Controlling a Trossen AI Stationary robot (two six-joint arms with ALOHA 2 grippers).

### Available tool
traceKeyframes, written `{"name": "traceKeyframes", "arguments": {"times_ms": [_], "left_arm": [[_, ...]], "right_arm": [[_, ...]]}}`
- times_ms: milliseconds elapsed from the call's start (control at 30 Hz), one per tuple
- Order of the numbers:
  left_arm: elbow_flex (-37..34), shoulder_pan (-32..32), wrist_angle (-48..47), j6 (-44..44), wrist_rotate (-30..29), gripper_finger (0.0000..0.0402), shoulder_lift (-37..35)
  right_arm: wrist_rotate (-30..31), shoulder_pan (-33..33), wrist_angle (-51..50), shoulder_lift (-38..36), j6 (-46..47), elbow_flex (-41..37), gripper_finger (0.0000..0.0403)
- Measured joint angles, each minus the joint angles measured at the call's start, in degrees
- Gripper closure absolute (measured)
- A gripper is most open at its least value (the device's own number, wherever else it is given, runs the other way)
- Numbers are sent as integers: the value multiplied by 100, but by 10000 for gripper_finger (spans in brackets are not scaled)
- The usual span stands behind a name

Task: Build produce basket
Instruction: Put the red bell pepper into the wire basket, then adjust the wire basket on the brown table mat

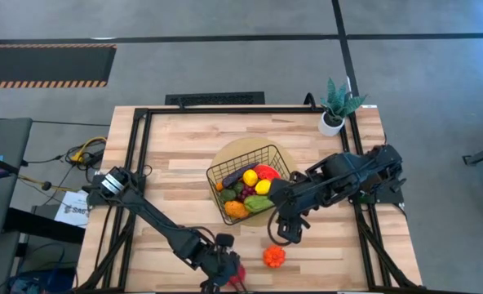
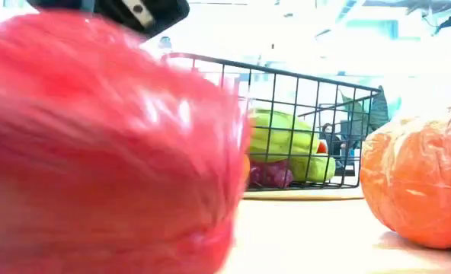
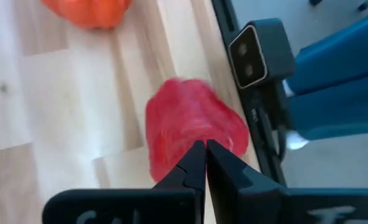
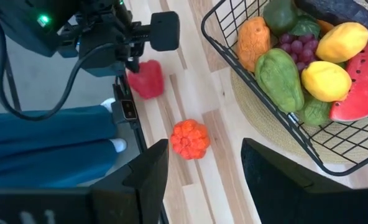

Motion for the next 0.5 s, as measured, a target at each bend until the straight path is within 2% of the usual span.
{"name": "traceKeyframes", "arguments": {"times_ms": [133,500], "left_arm": [[270,39,-265,158,-70,398,-2],[279,151,-690,4,6,401,-9]], "right_arm": [[42,0,-2,-134,59,-2,182],[29,121,-4,-435,355,-2,182]]}}
